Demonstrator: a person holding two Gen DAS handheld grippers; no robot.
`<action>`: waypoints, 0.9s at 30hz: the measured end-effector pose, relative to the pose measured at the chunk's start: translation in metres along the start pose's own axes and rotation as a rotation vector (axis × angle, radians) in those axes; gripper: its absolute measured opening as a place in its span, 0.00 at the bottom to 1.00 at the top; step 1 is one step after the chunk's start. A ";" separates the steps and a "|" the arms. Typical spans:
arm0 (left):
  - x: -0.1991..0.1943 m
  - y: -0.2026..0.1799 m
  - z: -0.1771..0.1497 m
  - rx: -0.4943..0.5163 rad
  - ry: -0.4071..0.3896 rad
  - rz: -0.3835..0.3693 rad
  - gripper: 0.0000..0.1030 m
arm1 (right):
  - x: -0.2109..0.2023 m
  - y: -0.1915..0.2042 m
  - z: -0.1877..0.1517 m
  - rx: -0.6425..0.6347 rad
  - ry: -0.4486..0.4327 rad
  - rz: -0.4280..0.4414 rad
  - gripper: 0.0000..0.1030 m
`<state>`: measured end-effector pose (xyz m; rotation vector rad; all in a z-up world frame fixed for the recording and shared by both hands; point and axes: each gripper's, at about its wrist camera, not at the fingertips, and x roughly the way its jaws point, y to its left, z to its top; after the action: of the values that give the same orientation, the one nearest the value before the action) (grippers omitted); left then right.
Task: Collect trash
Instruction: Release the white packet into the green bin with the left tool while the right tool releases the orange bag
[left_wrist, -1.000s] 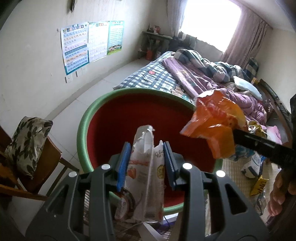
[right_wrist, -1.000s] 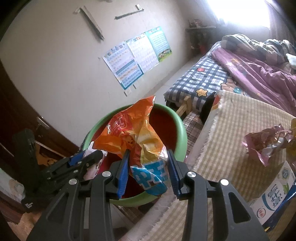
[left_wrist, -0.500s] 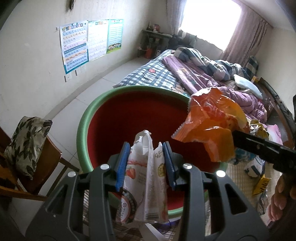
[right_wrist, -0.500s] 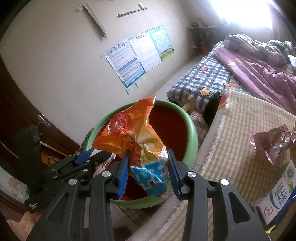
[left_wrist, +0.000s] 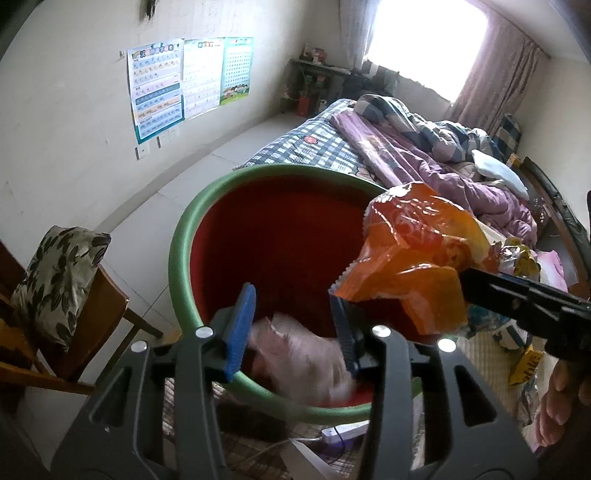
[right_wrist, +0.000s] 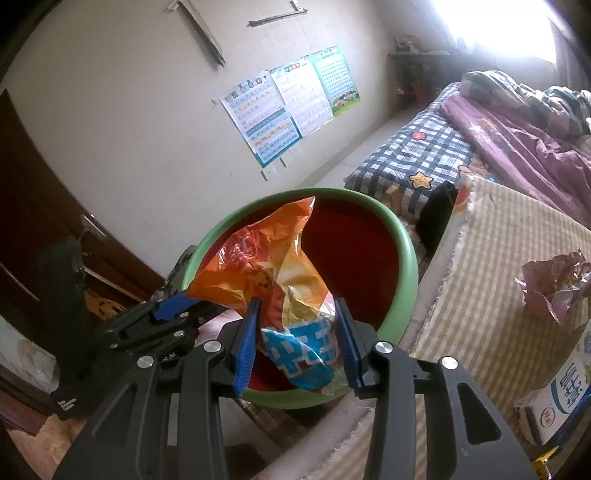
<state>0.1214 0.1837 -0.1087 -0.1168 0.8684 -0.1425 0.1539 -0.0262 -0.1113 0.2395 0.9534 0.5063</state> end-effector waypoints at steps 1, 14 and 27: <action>0.000 0.001 0.000 -0.001 0.000 0.002 0.39 | 0.002 -0.002 0.001 0.004 0.000 -0.001 0.38; -0.014 0.012 -0.001 -0.048 -0.055 0.027 0.55 | 0.009 0.000 -0.001 0.010 0.004 -0.017 0.40; -0.024 0.007 -0.003 -0.046 -0.078 0.042 0.55 | -0.015 -0.006 -0.003 0.038 -0.048 0.009 0.45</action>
<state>0.1042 0.1941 -0.0940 -0.1467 0.7959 -0.0782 0.1463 -0.0395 -0.1044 0.2894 0.9166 0.4891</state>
